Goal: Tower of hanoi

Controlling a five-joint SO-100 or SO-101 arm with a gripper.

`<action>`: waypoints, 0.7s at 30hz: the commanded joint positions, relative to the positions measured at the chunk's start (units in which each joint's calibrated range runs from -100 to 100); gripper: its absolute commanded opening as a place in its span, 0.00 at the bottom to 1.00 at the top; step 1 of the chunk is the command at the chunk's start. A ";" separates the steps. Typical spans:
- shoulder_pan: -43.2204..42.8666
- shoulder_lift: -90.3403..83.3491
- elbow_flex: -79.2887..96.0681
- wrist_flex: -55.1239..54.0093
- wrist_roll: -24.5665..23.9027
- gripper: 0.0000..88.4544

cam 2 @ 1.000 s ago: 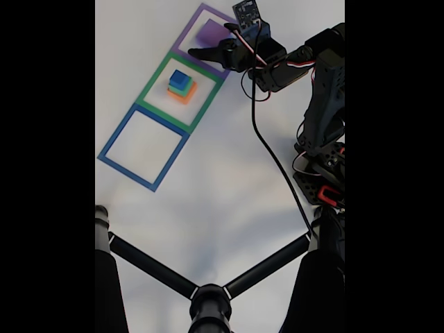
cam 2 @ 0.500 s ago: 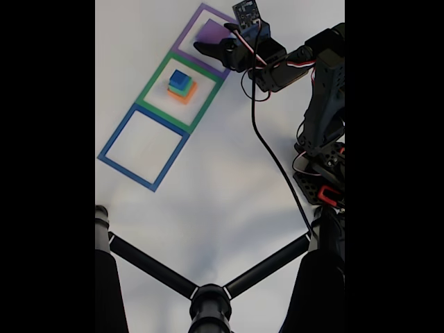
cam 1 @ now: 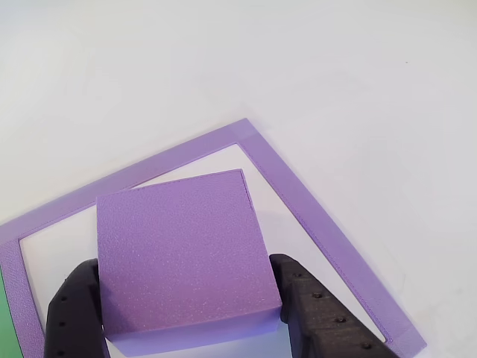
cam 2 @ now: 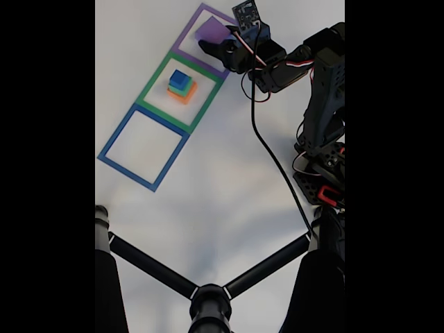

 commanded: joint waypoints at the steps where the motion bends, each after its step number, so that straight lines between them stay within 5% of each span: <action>1: 0.65 -1.19 -1.56 -1.41 0.20 0.23; 12: 0.58 -10.24 -1.01 9.11 0.20 0.19; 16: 0.73 -20.02 -1.83 21.66 0.20 0.18; 21: 0.42 -32.44 -14.37 50.96 0.20 0.17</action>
